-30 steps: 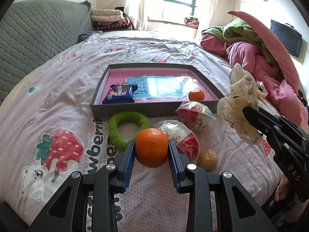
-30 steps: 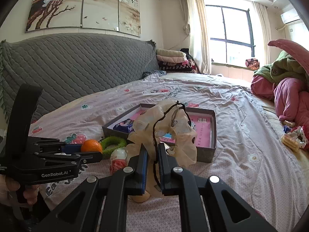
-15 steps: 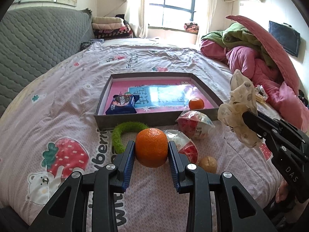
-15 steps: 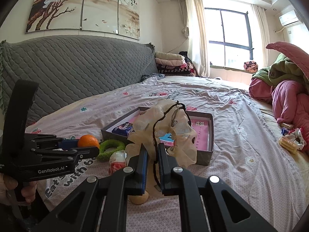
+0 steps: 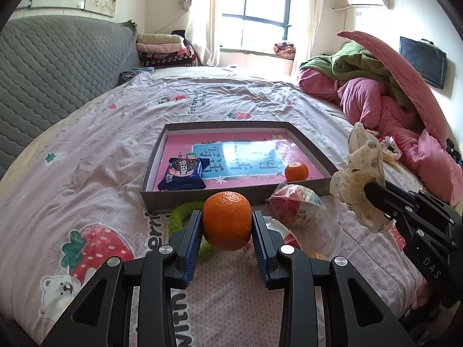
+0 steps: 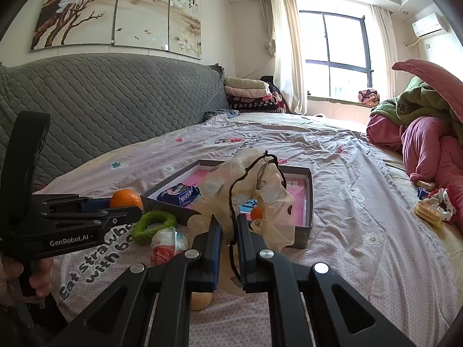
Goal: Organize objects
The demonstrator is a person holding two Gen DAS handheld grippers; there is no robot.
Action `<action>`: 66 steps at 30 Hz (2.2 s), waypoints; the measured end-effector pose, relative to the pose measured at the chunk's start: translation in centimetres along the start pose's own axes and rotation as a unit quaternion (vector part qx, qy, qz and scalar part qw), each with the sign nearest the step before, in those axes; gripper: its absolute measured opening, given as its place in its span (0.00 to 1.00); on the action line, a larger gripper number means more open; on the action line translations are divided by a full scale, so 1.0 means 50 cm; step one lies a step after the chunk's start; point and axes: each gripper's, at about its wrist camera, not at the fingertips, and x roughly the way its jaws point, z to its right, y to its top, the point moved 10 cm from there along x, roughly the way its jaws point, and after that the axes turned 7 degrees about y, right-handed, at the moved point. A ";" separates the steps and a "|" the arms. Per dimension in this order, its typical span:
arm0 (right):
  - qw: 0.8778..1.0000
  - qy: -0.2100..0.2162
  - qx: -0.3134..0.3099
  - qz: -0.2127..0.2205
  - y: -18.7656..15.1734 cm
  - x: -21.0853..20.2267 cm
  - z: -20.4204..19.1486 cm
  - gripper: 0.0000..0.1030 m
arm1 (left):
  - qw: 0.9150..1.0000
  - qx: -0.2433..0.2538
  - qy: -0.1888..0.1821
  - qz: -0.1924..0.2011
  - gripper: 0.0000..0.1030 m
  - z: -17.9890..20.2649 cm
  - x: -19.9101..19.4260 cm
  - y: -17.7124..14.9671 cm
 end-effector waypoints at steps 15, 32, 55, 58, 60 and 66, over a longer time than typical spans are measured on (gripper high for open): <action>1.000 -0.010 -0.011 -0.014 0.004 0.030 -0.003 0.10 | 1.000 -0.010 -0.009 0.010 0.34 0.003 0.027 0.045; 1.000 -0.027 -0.014 -0.006 0.043 0.056 0.021 0.10 | 1.000 -0.010 -0.004 0.007 0.34 0.004 0.066 0.072; 0.998 -0.041 -0.048 0.014 0.122 0.081 0.058 0.10 | 1.000 0.000 0.003 0.021 0.34 0.006 0.092 0.145; 0.998 -0.041 -0.048 0.016 0.133 0.091 0.066 0.10 | 1.000 0.003 0.003 0.024 0.34 0.009 0.097 0.156; 0.998 -0.041 -0.047 0.016 0.136 0.095 0.071 0.11 | 1.000 0.002 0.001 0.024 0.34 0.010 0.103 0.166; 0.998 -0.042 -0.050 0.009 0.146 0.121 0.086 0.11 | 1.000 0.004 0.001 0.025 0.34 0.014 0.121 0.188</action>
